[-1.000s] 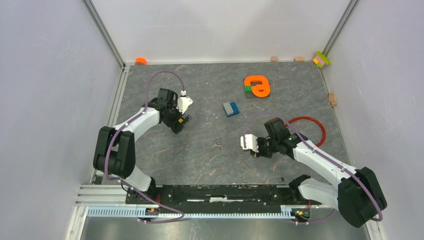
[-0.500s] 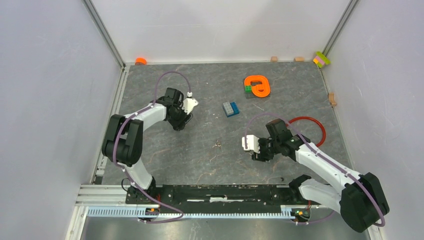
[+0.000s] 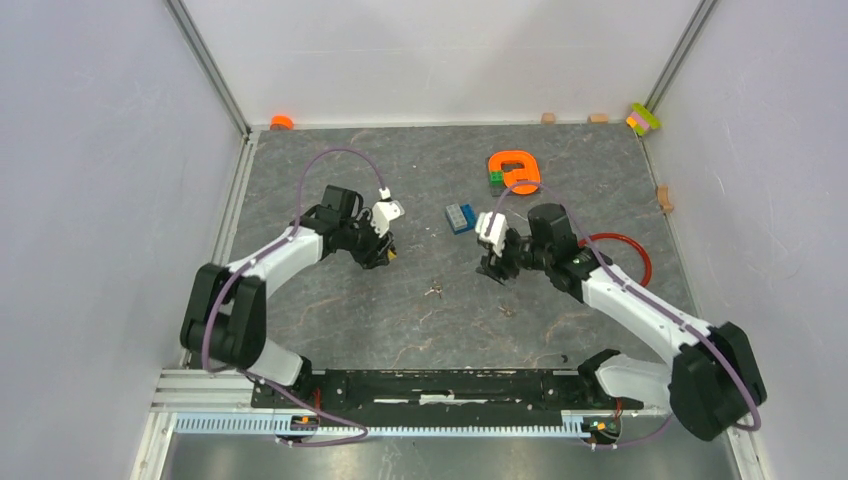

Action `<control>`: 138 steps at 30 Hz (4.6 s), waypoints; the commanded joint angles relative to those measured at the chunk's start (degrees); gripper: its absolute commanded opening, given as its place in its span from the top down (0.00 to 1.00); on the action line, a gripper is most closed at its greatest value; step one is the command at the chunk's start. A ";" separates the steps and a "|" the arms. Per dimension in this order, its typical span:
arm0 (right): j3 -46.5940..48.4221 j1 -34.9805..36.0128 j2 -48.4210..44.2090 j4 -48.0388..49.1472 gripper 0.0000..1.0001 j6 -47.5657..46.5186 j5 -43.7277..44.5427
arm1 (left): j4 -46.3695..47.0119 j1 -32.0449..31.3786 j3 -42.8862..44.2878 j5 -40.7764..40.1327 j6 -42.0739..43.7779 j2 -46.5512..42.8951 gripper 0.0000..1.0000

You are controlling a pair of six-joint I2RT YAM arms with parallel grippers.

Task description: Unlock with the key

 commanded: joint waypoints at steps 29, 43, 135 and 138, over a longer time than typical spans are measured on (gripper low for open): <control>10.94 5.15 22.42 36.68 0.39 40.35 -20.34 | 25.57 -18.63 -13.41 -2.35 -2.12 -26.41 0.98; 11.03 4.80 24.60 40.07 0.49 44.38 -22.89 | 26.51 -20.23 -14.52 -5.44 -0.08 -27.13 0.98; 7.41 14.24 10.66 15.92 0.51 -2.29 -2.77 | 17.20 -19.70 -10.47 7.50 -3.21 -22.46 0.98; 8.01 14.32 10.67 15.19 0.45 -2.26 -3.49 | 17.15 -19.75 -10.38 7.88 -3.14 -22.32 0.98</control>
